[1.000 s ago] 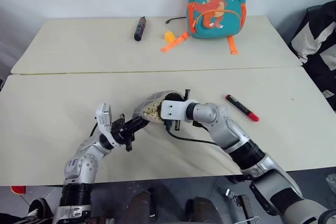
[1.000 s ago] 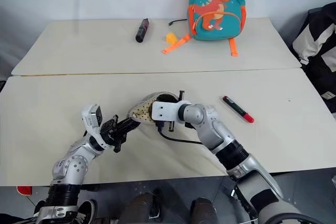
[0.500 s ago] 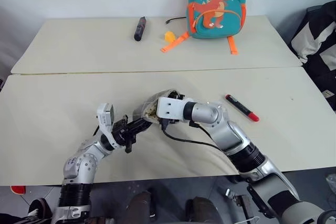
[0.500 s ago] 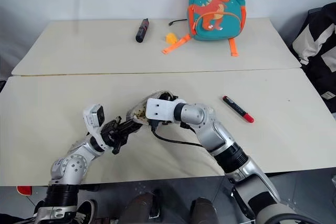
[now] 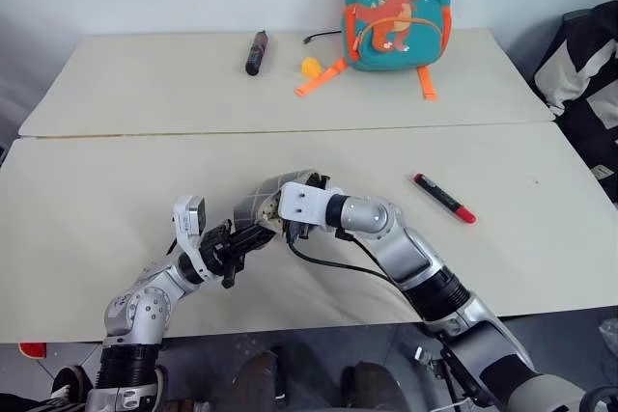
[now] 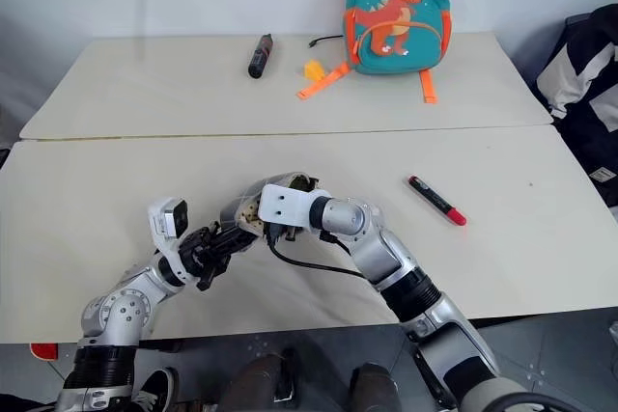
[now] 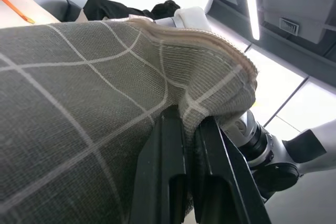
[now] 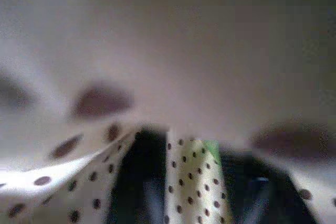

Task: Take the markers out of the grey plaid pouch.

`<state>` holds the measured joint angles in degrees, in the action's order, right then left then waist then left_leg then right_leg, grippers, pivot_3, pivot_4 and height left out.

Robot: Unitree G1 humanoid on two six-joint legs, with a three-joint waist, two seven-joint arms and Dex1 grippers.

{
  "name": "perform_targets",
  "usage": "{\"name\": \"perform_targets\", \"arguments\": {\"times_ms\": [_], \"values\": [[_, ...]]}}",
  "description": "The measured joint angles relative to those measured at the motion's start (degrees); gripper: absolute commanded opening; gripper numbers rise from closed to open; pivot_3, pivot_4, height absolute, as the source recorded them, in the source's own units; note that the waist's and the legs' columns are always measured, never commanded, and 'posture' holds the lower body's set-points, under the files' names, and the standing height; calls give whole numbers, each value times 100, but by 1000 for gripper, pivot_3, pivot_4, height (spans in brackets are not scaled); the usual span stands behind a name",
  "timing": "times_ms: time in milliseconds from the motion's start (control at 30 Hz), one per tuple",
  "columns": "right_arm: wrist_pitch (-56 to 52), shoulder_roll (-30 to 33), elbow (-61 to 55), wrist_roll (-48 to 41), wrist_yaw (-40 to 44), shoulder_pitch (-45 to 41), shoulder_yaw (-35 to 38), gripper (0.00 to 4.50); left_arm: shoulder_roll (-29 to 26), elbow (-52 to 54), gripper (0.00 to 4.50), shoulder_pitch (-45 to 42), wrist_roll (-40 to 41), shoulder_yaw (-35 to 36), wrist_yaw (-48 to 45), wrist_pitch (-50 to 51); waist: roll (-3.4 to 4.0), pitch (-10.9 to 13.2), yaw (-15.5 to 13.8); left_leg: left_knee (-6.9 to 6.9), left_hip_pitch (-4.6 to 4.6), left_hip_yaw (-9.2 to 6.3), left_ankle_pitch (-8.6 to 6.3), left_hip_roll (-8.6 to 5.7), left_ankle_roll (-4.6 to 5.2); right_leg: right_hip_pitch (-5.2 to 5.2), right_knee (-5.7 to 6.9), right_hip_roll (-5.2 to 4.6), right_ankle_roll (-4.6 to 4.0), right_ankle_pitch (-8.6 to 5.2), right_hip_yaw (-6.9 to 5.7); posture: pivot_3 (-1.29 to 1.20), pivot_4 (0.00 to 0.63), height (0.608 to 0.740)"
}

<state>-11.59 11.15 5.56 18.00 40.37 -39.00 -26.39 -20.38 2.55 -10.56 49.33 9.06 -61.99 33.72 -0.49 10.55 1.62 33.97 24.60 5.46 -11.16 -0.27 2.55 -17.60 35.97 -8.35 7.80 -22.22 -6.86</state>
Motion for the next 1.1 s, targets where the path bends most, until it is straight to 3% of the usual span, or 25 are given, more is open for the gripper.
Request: {"name": "perform_targets", "arguments": {"times_ms": [33, 333, 800, 1100], "values": [[21, 0, 17, -17, 0, 0, 2, 10, 0, 8, 0, 1, 0, -1, 0, 0, 0, 0, -2, 0, 0, 0, 0, 0, 0, 0, 0, 0, 0, 0, 1, 0, 150, 740], [60, 294, -141, -155, 57, 64, 62, 10, 18, 115, 0, 2, -1, -43, 0, 1, 0, 0, -9, -1, 0, 1, -1, -1, -2, -1, -3, -2, 0, 0, 3, 0, 150, 740], [-743, 3216, -2106, -857, 1946, 444, 1056, 10, 436, 377, 0, -324, 358, -191, 259, 357, -9, 7, -39, -1, 4, 2, -4, 1, 4, 16, -32, -11, 0, 0, -5, 0, 150, 740], [-1975, 4048, -2836, -1987, 3009, -188, 1611, 10, 603, -33, 0, -451, -13, -326, 235, -158, -14, 13, -37, 0, 6, 0, -6, 7, 3, 18, -43, -21, 0, 0, -4, 0, 150, 740]]}}
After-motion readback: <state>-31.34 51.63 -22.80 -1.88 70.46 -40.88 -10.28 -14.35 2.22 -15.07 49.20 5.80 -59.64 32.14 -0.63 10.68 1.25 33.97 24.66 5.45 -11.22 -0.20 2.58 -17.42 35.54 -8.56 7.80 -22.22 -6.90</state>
